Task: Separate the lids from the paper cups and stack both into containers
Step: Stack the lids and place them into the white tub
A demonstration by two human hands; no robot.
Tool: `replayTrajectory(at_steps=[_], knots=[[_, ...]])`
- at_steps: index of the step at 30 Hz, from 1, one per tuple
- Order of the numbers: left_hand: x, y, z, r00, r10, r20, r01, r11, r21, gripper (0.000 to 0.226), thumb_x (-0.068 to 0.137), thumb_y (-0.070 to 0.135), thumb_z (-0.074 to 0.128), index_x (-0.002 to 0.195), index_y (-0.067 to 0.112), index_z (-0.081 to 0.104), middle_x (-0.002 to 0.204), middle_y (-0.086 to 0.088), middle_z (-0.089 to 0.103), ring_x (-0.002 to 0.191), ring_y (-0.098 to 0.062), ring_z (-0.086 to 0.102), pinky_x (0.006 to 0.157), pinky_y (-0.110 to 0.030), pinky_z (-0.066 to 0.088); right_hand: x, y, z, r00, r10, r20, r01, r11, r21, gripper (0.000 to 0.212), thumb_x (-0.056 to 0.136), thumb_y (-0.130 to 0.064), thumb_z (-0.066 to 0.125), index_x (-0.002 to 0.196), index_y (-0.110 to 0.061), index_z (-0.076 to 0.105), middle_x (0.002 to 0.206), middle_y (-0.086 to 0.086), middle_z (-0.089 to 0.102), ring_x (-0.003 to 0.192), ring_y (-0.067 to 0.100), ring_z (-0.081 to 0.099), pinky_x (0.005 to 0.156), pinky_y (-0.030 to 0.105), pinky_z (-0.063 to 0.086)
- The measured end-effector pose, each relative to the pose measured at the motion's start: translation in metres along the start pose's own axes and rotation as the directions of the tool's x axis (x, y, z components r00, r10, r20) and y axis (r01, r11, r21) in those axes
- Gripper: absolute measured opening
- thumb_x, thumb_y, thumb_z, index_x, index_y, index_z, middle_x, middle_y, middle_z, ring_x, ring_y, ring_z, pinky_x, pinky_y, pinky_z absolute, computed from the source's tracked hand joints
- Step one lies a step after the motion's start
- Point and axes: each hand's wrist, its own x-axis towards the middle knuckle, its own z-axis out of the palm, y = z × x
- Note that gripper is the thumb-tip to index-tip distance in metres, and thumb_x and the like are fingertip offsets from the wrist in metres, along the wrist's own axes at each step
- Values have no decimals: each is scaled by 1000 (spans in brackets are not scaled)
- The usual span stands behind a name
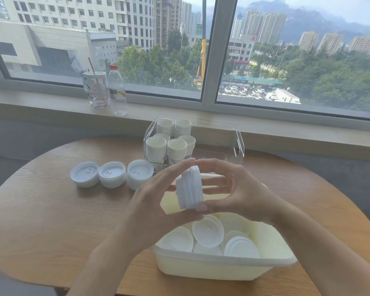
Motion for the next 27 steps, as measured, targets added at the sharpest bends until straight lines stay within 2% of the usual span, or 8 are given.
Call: replayTrajectory(at_steps=[7,10,13,14,16,18,23,27], knots=[[0,-6,-1,997,73,-4,-73,995,71,72,82,49,84,147,38,54,147,19,56,138,-8,54,100,-18,48,6,5,4,1000,-7,-21,5,997,-71,84,72,-16,95,145,-32,56,137,-11,67,121,9,69,105,36,56],[-5,-14,-9,999,29,-38,-23,988,153,72,79,47,84,144,45,54,145,24,54,135,-3,53,99,-12,44,8,12,-6,998,43,42,-27,942,-334,89,70,-33,97,147,-37,53,140,-23,60,125,-7,59,104,21,51],[-10,-21,-18,999,-6,-37,13,983,185,73,78,52,81,145,48,52,146,21,54,135,-5,53,104,-18,43,12,19,-11,956,230,182,-38,713,-700,86,74,-47,92,147,-49,48,137,-38,50,110,-19,50,95,-1,34],[-12,-22,-20,999,-13,-35,19,983,181,73,78,50,82,145,47,52,146,20,55,136,-5,53,105,-20,44,13,24,-8,931,285,229,-12,651,-759,86,75,-49,90,148,-50,46,142,-35,48,112,-14,48,98,1,32],[-15,-23,-20,999,-24,-36,30,985,172,74,78,44,85,145,45,53,146,19,55,137,-6,52,106,-20,43,16,38,-2,889,347,297,40,589,-807,89,75,-48,90,151,-47,43,154,-22,45,133,4,45,114,21,33],[-18,-23,-18,999,-38,-36,44,984,173,76,78,41,88,145,46,53,147,20,55,138,-6,52,107,-23,44,18,49,5,856,400,327,56,557,-828,94,75,-46,90,155,-43,40,157,-14,43,141,14,42,117,33,33],[-21,-23,-14,997,-65,-33,70,981,180,77,78,43,85,145,50,50,147,25,53,138,-2,50,107,-28,42,18,63,15,828,439,350,153,423,-893,98,76,-48,87,158,-39,33,152,-5,48,136,23,48,112,41,39],[-20,-22,-14,997,-76,-18,79,980,183,81,78,37,92,145,54,48,146,27,53,138,1,49,107,-25,40,17,61,12,852,408,329,140,427,-893,92,83,-48,81,159,-39,31,156,-7,47,139,21,47,111,38,38]])
